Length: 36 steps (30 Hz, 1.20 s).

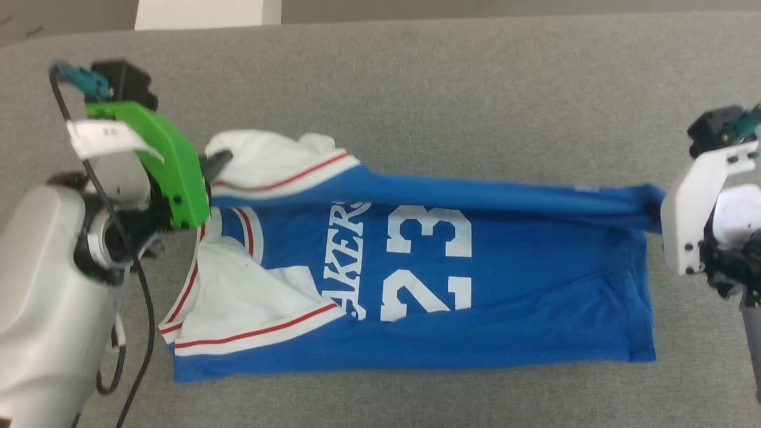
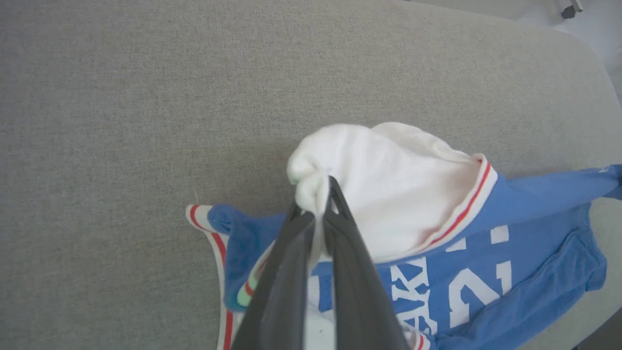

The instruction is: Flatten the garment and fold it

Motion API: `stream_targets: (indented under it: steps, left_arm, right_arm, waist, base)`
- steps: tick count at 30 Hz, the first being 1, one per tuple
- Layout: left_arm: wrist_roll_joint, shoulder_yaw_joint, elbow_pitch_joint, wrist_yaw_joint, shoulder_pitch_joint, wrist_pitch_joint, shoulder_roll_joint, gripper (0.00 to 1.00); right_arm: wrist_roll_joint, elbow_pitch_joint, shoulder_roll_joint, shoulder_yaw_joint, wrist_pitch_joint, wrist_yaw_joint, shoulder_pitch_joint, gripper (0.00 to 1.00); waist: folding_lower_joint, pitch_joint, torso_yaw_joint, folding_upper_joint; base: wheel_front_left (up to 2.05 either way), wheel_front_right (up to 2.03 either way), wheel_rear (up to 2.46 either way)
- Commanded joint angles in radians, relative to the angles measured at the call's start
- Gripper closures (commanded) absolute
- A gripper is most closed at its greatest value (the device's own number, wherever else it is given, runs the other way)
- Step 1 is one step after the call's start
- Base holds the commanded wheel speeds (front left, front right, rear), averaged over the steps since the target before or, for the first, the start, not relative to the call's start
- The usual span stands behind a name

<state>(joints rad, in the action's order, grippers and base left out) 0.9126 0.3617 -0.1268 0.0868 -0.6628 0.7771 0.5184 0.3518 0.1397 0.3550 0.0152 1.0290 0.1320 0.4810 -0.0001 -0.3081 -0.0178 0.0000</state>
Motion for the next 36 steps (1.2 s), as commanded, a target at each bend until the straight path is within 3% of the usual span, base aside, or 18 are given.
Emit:
stream_targets:
  steps: [1, 13, 27, 28, 29, 30, 31, 32, 36]
  left_arm:
    - [0.007, -0.011, 0.017, 0.012, 0.042, -0.009, 0.016, 1.00]
    - [0.046, -0.028, 0.086, 0.092, 0.310, -0.029, 0.031, 1.00]
    - [0.060, -0.008, -0.034, 0.114, 0.377, -0.039, 0.000, 1.00]
    - [0.059, -0.010, -0.037, 0.112, 0.376, -0.046, -0.002, 0.85]
    - [0.060, -0.010, -0.040, 0.111, 0.374, -0.049, -0.004, 0.46]
    - [0.058, -0.011, -0.041, 0.110, 0.371, -0.051, -0.003, 0.00]
    - [0.058, -0.014, -0.041, 0.110, 0.366, -0.056, -0.003, 0.00]
    - [0.058, -0.016, -0.040, 0.111, 0.362, -0.055, -0.002, 0.00]
    - [0.057, -0.029, -0.021, 0.112, 0.342, -0.065, 0.005, 0.00]
  right_arm:
    - [0.008, 0.006, -0.004, -0.007, -0.004, -0.001, -0.030, 1.00]
    - [0.012, 0.028, -0.017, -0.016, 0.000, -0.001, -0.149, 1.00]
    - [-0.002, 0.090, -0.043, 0.006, -0.008, -0.001, -0.194, 1.00]
    - [-0.002, 0.092, -0.045, 0.003, -0.015, -0.001, -0.192, 1.00]
    - [-0.003, 0.095, -0.047, 0.003, -0.024, -0.001, -0.189, 1.00]
    - [-0.002, 0.099, -0.047, 0.004, -0.025, -0.001, -0.187, 0.92]
    - [0.002, 0.099, -0.046, 0.008, -0.031, -0.001, -0.183, 0.53]
    - [0.009, 0.101, -0.046, 0.007, -0.035, -0.001, -0.179, 0.00]
    - [0.033, 0.098, -0.042, 0.005, -0.038, -0.001, -0.166, 0.00]
  waist:
    - [0.0001, 0.037, 0.003, 0.0000]
    - [0.0001, 0.056, 0.006, 0.0000]
    - [0.0001, 0.027, 0.000, 0.0000]
    - [0.0001, 0.028, 0.000, 0.0000]
    - [0.0001, 0.030, 0.000, 0.0000]
    - [0.0001, 0.033, -0.001, 0.0000]
    - [0.0001, 0.038, -0.001, 0.0000]
    - [0.0001, 0.044, -0.002, 0.0000]
    - [0.0001, 0.077, -0.002, 0.0000]
  base:
    - [0.00, 0.00, 0.00]
    - [0.00, 0.00, 0.00]
    - [0.00, 0.00, 0.00]
    - [0.00, 0.00, 0.00]
    - [0.00, 0.00, 0.00]
    - [0.00, 0.00, 0.00]
    - [0.00, 0.00, 0.00]
    - [0.00, 0.00, 0.00]
    - [0.00, 0.00, 0.00]
